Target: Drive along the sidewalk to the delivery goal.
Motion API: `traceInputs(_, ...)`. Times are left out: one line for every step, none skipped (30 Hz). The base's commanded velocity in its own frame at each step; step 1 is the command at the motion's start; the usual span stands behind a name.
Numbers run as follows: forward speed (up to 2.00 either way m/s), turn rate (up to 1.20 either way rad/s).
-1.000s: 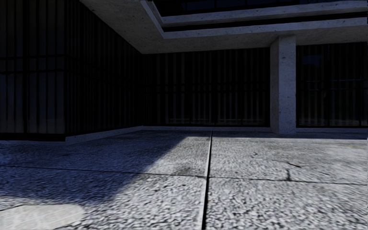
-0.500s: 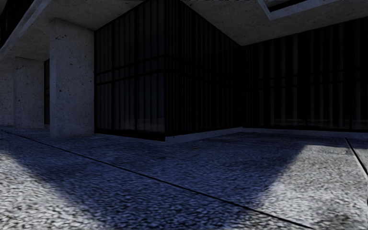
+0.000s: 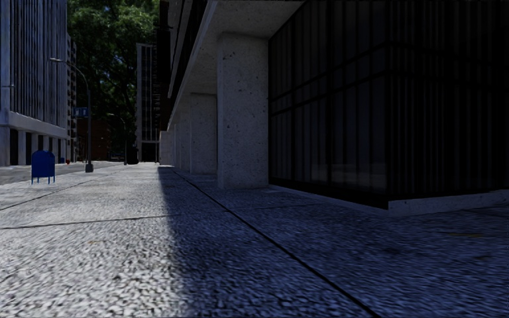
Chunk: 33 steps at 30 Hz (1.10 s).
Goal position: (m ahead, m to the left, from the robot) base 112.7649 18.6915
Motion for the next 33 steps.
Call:
traceInputs(2.00, 1.04)
traceInputs(2.00, 1.04)
traceInputs(2.00, 1.04)
traceInputs(2.00, 1.04)
traceInputs(2.00, 1.04)
traceInputs(2.00, -0.33)
traceInputs(2.00, 0.00)
traceInputs(2.00, 0.00)
traceInputs(2.00, 0.00)
traceInputs(2.00, 0.00)
traceInputs(2.00, 0.00)
traceInputs(2.00, 0.00)
traceInputs(2.00, 0.00)
traceInputs(2.00, 0.00)
traceInputs(2.00, 0.00)
traceInputs(2.00, 0.00)
traceInputs(2.00, 0.00)
traceInputs(2.00, 0.00)
traceInputs(2.00, 0.00)
traceInputs(2.00, 0.00)
traceInputs(2.00, 0.00)
traceInputs(2.00, 0.00)
traceInputs(2.00, 0.00)
traceInputs(2.00, 0.00)
traceInputs(2.00, 0.00)
traceInputs(2.00, 0.00)
traceInputs(2.00, 0.00)
traceInputs(2.00, 0.00)
traceInputs(2.00, 0.00)
traceInputs(2.00, 0.00)
traceInputs(2.00, 0.00)
traceInputs(2.00, 0.00)
traceInputs(2.00, 0.00)
